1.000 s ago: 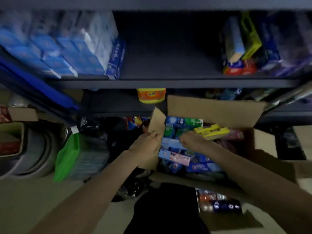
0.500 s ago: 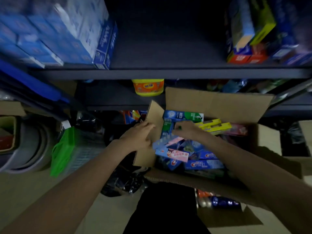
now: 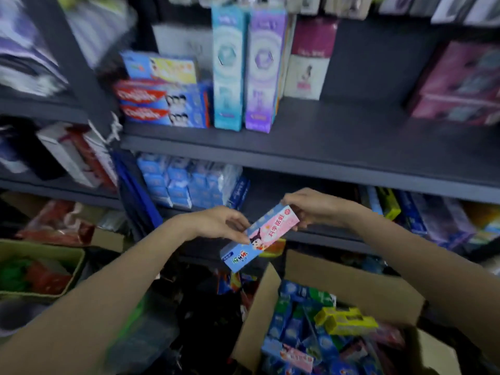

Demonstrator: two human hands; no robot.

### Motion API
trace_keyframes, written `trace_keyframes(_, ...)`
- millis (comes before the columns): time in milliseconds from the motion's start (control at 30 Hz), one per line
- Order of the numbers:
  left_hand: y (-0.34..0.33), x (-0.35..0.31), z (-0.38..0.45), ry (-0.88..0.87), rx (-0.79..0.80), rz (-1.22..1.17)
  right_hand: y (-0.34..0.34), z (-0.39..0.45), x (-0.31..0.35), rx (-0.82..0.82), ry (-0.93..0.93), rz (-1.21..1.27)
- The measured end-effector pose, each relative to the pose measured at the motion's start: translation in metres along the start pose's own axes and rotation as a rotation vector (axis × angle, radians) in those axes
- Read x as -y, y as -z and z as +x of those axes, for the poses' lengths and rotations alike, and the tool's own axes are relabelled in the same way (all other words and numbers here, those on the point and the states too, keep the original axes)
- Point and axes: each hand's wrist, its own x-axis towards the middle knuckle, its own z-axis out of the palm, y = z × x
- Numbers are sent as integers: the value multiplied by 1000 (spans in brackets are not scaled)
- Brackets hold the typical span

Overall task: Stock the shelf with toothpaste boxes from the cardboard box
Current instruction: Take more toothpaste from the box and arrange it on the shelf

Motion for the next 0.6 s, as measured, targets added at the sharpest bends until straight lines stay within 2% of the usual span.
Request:
trace_keyframes(167, 48, -9, -44, -55, -228, -14, -12, 0, 73, 32, 240, 156)
trace_keyframes(300, 94, -18, -70, -97, -419, 61, -23, 12, 122, -169, 467, -162)
trace_keyframes(367, 117, -24, -80, -108, -470, 177, -27, 19, 149, -197, 574, -306)
trace_keyframes(467, 152, -32, -90, -107, -571, 275, -33, 34, 187, -284, 702, -810)
trace_keyframes(533, 173, -41, -94, -116, -630, 309, -37, 43, 210, -371, 719, -1100)
trace_keyframes(600, 192, -49, -96, -106, -697, 393, -38, 54, 230, -417, 679, -1154)
